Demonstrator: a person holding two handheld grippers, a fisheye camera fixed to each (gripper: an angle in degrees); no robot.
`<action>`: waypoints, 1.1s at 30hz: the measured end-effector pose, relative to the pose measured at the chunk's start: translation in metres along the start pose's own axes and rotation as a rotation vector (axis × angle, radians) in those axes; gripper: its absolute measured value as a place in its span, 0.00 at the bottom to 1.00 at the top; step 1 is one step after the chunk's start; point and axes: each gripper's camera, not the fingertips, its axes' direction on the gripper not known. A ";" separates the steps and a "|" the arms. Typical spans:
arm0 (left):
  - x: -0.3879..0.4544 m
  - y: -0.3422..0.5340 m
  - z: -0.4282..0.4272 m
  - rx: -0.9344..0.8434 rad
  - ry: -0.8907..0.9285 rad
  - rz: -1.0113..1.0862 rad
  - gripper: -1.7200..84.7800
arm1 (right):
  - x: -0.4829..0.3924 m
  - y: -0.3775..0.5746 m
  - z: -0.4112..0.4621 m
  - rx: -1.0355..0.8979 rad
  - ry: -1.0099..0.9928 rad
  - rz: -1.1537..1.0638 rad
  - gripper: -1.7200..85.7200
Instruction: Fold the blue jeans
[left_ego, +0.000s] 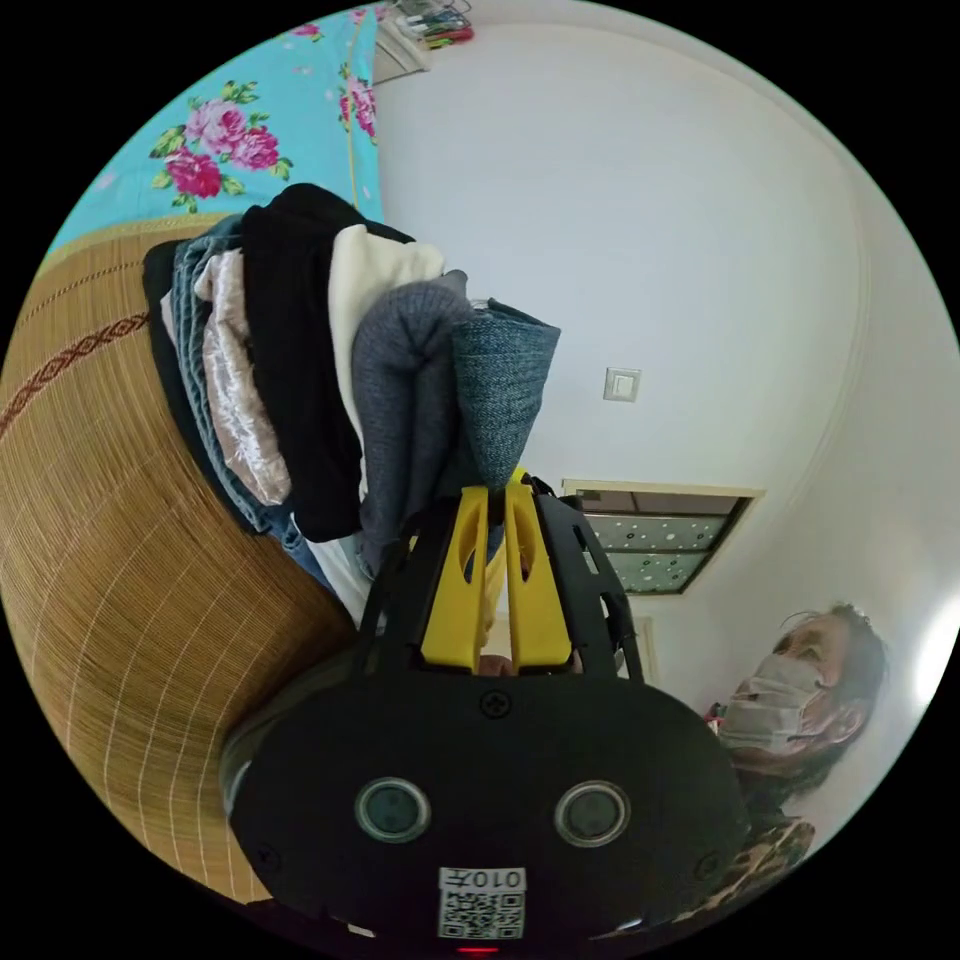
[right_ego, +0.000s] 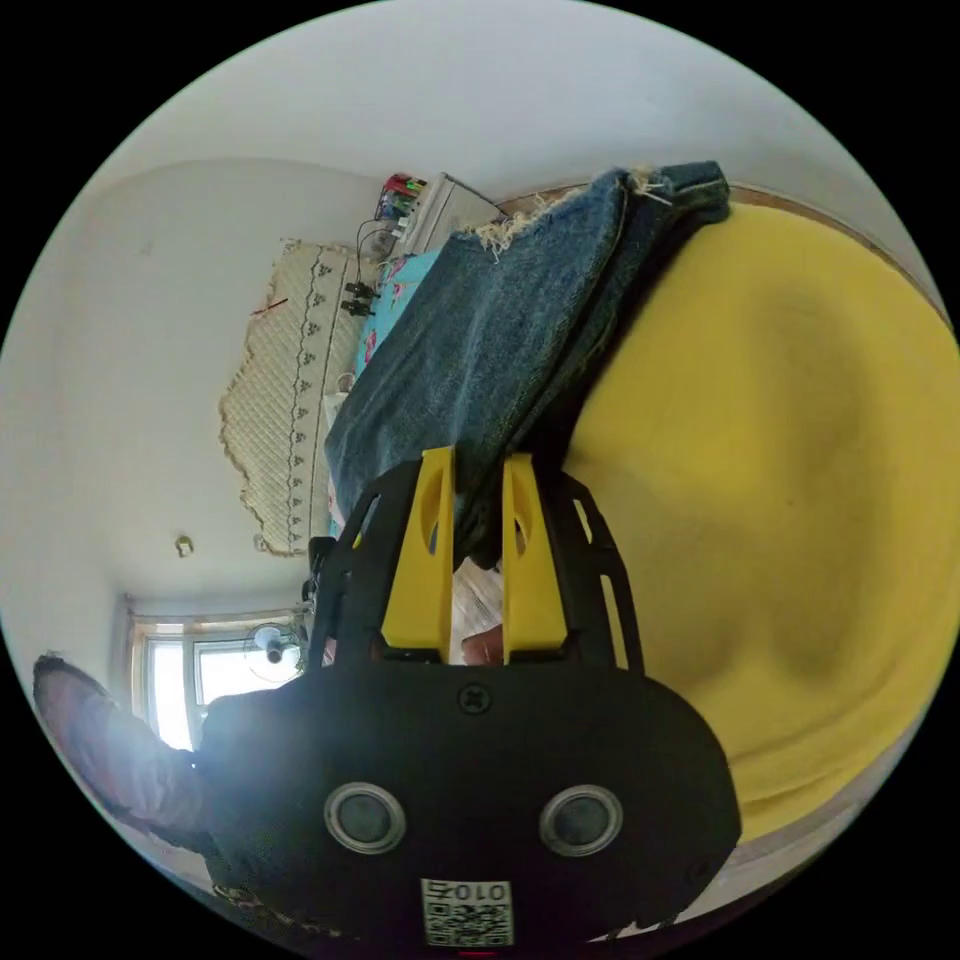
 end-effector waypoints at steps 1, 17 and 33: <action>0.003 0.001 0.001 -0.006 -0.012 0.009 0.03 | -0.002 0.005 -0.003 -0.009 -0.027 0.022 0.12; 0.040 0.062 -0.044 0.144 -0.074 0.169 0.02 | -0.063 0.113 0.040 -0.235 -0.291 0.020 0.17; 0.130 0.163 -0.010 0.082 -0.011 0.550 0.02 | -0.177 0.272 0.001 -0.221 -0.270 -0.349 0.10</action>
